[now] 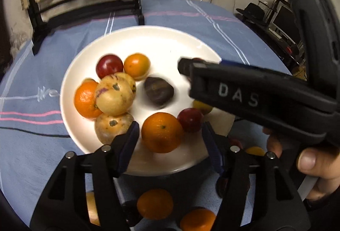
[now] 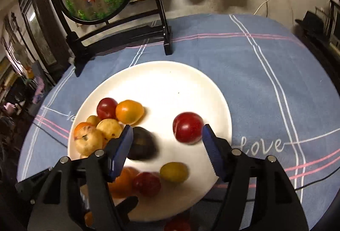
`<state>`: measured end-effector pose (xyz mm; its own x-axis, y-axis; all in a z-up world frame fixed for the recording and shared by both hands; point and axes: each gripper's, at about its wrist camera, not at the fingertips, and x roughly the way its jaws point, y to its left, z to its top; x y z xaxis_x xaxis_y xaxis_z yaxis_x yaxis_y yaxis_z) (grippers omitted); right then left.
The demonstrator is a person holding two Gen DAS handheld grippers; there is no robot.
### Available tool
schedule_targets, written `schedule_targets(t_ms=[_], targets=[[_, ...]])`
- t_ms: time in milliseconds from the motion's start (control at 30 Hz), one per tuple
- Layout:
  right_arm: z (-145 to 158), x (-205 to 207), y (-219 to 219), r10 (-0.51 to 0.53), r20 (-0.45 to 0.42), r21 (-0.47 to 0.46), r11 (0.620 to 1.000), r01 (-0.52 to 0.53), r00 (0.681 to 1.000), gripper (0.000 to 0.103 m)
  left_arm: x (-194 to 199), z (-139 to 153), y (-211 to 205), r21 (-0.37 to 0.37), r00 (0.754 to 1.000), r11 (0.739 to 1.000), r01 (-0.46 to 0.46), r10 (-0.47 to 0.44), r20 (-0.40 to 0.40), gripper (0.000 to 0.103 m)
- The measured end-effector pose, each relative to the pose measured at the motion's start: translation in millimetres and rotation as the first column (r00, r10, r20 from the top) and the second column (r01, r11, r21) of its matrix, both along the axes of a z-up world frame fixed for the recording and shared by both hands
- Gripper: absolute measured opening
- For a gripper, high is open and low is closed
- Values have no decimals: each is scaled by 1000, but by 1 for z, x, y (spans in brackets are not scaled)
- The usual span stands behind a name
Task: Organize fruits
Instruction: 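Place the tangerine on the plate with the left gripper while the right places the mangosteen, then grasp a dark purple plum with the left gripper while the right grasps a dark red plum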
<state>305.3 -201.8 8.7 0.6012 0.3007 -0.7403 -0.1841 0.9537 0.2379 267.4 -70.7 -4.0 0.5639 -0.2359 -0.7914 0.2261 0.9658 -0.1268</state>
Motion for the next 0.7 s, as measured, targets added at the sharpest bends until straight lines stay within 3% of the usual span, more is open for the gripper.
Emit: schedule_targets(t_ms=[400, 700], targets=[[10, -62, -35, -35, 9, 26, 999, 35, 999, 68, -48, 31, 23, -14, 998, 1000, -20, 21, 56, 69], [10, -122, -39, -36, 23, -12, 999, 37, 999, 68, -101, 29, 40, 15, 994, 998, -66, 64, 83, 73]])
